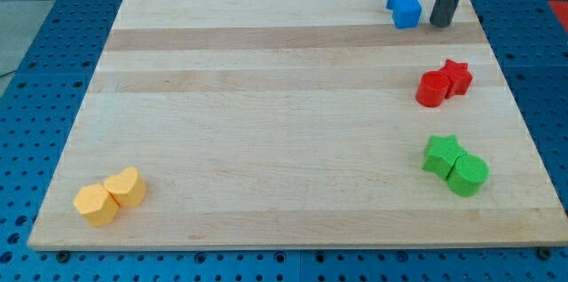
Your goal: Move the blue triangle left a bit
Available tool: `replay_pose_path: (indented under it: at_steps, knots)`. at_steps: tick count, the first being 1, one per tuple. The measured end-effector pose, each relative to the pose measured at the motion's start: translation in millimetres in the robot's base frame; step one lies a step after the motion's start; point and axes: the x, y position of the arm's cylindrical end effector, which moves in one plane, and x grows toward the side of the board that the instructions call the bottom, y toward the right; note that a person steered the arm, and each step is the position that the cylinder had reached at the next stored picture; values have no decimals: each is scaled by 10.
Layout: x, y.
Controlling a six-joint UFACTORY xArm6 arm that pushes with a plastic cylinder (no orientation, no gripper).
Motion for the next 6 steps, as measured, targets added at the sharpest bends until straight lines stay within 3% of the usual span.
replay_pose_path:
  at_steps: [2,4,6]
  knots:
    - [69,39]
    - [85,732]
    - [-480,484]
